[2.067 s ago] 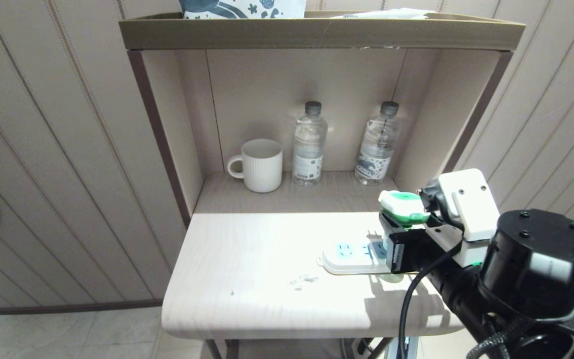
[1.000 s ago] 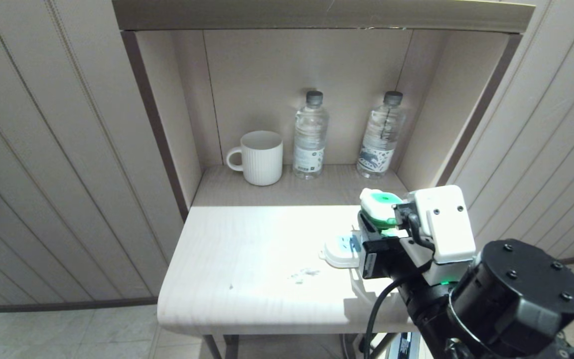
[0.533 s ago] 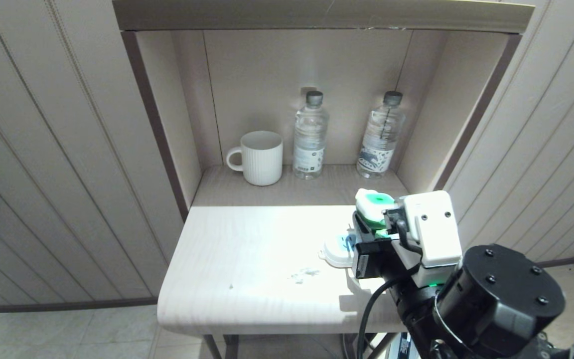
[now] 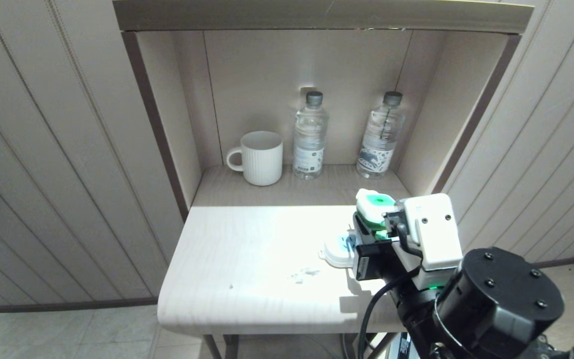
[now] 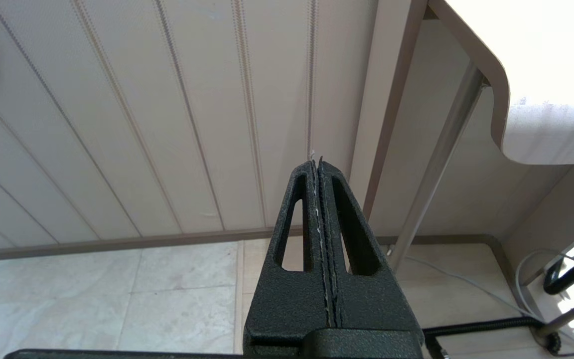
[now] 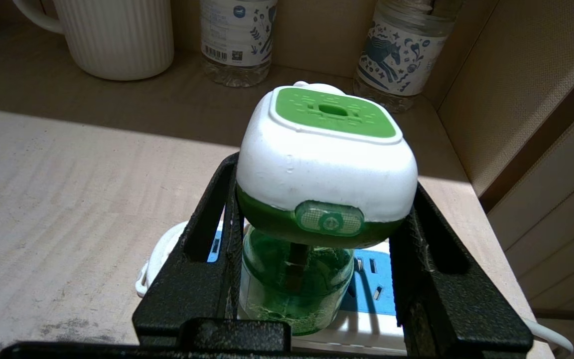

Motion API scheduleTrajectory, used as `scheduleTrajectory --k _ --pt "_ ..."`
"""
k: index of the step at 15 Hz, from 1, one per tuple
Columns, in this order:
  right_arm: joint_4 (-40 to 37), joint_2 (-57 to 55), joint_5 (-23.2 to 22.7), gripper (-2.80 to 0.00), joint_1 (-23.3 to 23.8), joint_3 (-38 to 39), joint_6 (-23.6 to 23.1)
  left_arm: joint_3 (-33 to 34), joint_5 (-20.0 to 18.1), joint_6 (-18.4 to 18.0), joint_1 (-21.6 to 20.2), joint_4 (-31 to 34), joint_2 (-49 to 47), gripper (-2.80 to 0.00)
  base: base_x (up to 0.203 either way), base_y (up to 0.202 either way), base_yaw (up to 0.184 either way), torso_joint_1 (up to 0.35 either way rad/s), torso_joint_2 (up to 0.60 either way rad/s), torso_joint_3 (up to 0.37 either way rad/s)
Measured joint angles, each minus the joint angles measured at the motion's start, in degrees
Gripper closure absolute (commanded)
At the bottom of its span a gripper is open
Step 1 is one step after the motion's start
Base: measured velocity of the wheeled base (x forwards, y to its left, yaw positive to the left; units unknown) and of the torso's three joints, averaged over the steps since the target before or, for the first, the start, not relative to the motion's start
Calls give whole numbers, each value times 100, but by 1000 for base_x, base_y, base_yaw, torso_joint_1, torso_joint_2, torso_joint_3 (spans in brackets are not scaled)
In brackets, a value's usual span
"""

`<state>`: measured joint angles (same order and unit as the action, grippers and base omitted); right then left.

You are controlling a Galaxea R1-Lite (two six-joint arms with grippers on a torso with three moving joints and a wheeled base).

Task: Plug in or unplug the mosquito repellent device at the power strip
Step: Place the mosquito repellent liquid on the table

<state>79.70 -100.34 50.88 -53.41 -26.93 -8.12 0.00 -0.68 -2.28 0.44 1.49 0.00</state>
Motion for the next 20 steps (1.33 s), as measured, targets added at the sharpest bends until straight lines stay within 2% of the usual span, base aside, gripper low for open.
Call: scheduleTrajectory --k 20 --pt "246 -173 19 0 33 155 -8 0 -5 0 0 0 0 0 0 0 0 0 0 0"
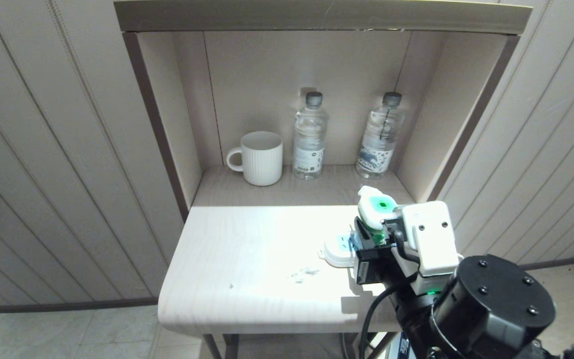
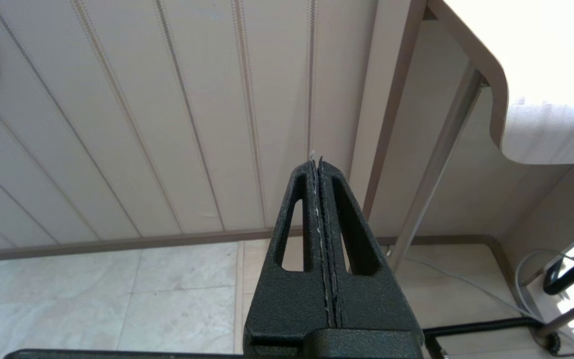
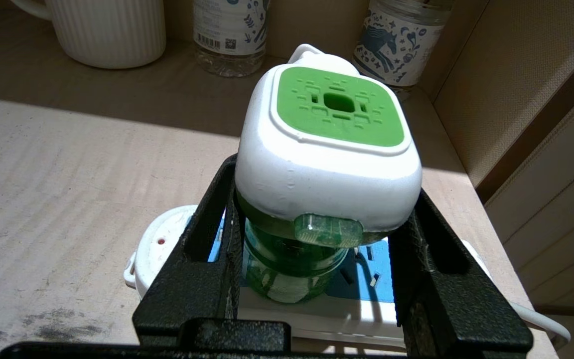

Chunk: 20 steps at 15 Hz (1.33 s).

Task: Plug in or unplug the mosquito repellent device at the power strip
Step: Place the mosquito repellent liquid on the table

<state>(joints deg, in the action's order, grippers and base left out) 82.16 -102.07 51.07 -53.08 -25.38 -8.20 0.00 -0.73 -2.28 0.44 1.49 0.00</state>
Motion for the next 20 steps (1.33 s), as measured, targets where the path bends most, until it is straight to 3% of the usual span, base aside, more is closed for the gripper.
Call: scheduleTrajectory --k 11,12,20 --pt "91 -7 -2 0 35 9 -78 0 0 2 0 0 0 0 0 0 0 0 0 0" --pt "99 -13 -2 -280 44 9 -81 0 0 2 0 0 0 0 0 0 0 0 0 0" --pt "307 -85 -5 -280 51 -9 -202 0 2 0 0 -1 0 0 0 0 0 0 0 0"
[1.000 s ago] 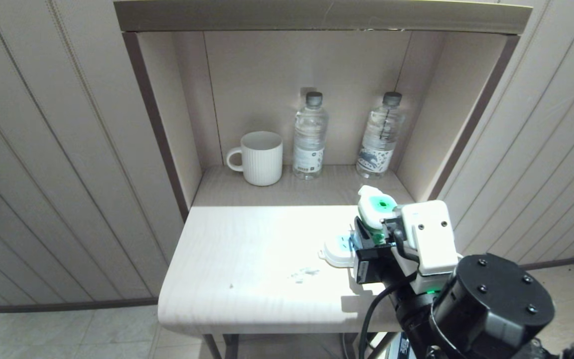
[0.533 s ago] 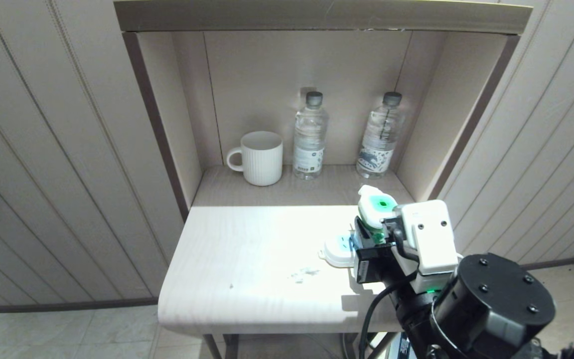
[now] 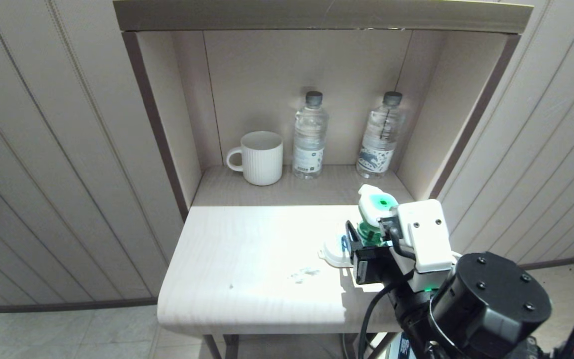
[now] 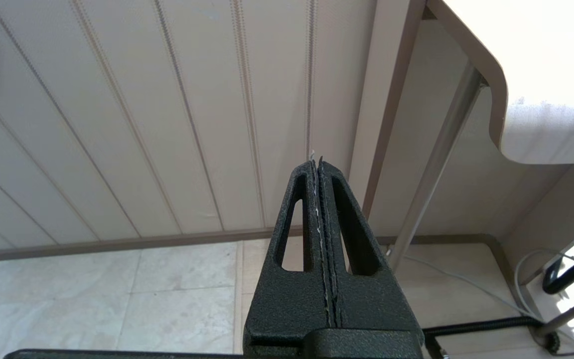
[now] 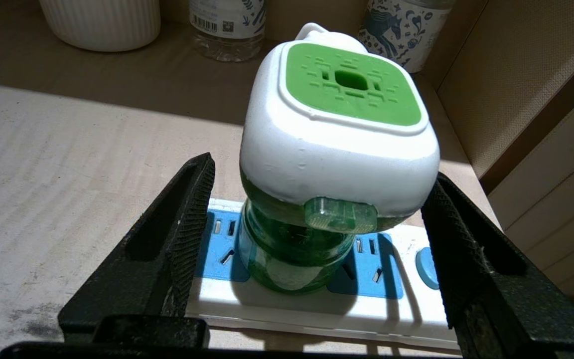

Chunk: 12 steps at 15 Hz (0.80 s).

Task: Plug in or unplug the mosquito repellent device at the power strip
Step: Place the mosquito repellent liquid on the table

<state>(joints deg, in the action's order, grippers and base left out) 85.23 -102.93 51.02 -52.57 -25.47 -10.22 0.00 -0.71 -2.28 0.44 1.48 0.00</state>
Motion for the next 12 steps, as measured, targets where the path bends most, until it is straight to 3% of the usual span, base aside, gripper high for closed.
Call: scheduleTrajectory --k 12 --pt "-29 735 -35 -280 -27 -148 -412 0 2 2 0 1 0 0 0 0 0 0 0 0"
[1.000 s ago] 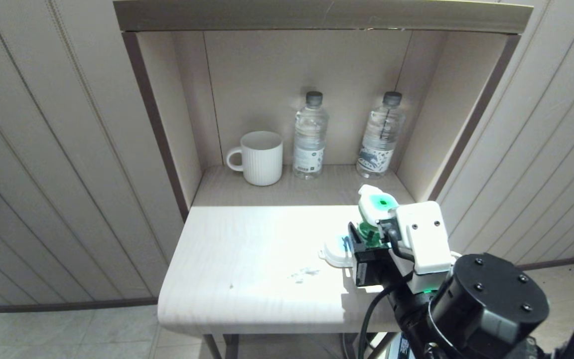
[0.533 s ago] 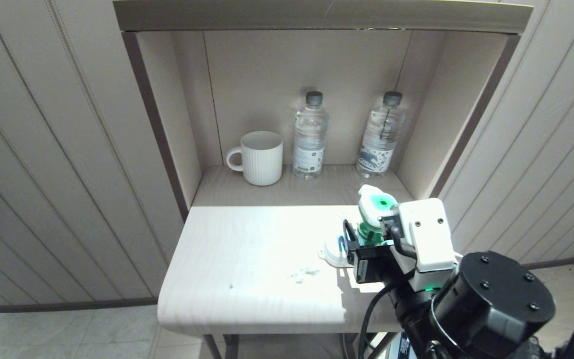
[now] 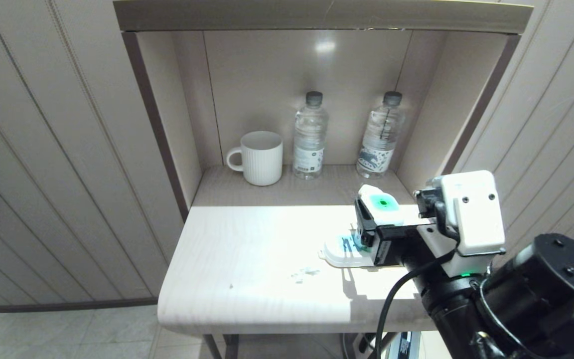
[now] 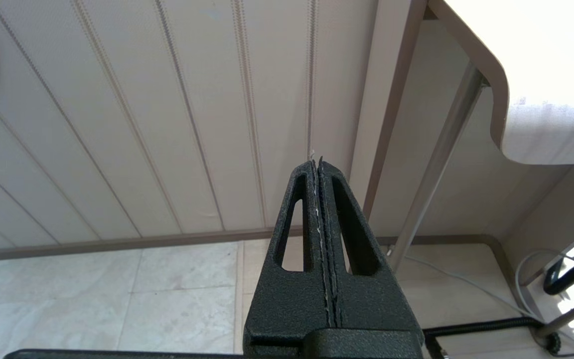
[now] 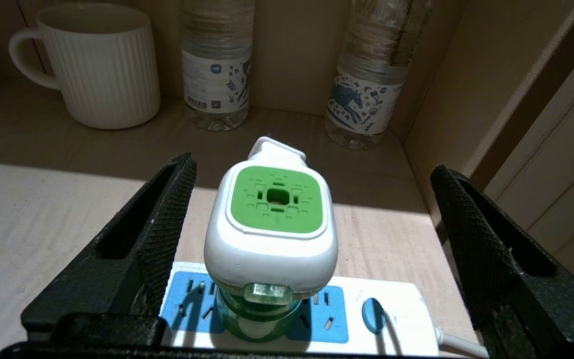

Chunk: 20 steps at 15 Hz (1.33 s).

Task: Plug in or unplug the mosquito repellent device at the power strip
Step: Place the mosquito repellent liquid on the table, then pick up the mosquito repellent liquid

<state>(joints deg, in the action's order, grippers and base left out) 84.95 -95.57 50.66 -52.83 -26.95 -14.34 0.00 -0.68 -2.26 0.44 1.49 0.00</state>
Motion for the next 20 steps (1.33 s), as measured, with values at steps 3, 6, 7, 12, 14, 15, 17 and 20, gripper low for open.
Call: scheduleTrajectory --k 3,6,7,12,14,15,17,20 --pt "-159 314 27 -280 -116 -58 -242 0 -5 -1 0 -1 0 0 0 0 0 0 0 0" --pt "-328 596 21 -280 -227 -112 -254 0 -5 -2 0 0 0 0 0 0 0 0 0 0" --pt "-431 681 19 -280 -236 -164 -254 0 -2 -2 0 -1 0 0 0 0 0 0 0 0" --pt "-1256 1248 5 -280 -272 -408 -253 0 -2 -2 0 0 0 0 0 0 0 0 0 0" --pt "-1842 1553 0 -280 -276 -559 -252 0 -1 1 0 0 0 0 0 0 0 0 0 0" --pt "-2157 1697 -9 -280 -279 -623 -250 0 -6 -2 0 0 0 0 0 0 0 0 0 0" --pt "-2579 1931 -51 0 -279 -715 -237 0 -3 1 0 -1 0 0 0 0 0 0 0 0" --pt "-3045 2141 -59 0 -278 -803 -234 0 -6 2 0 0 0 0 0 0 0 0 0 0"
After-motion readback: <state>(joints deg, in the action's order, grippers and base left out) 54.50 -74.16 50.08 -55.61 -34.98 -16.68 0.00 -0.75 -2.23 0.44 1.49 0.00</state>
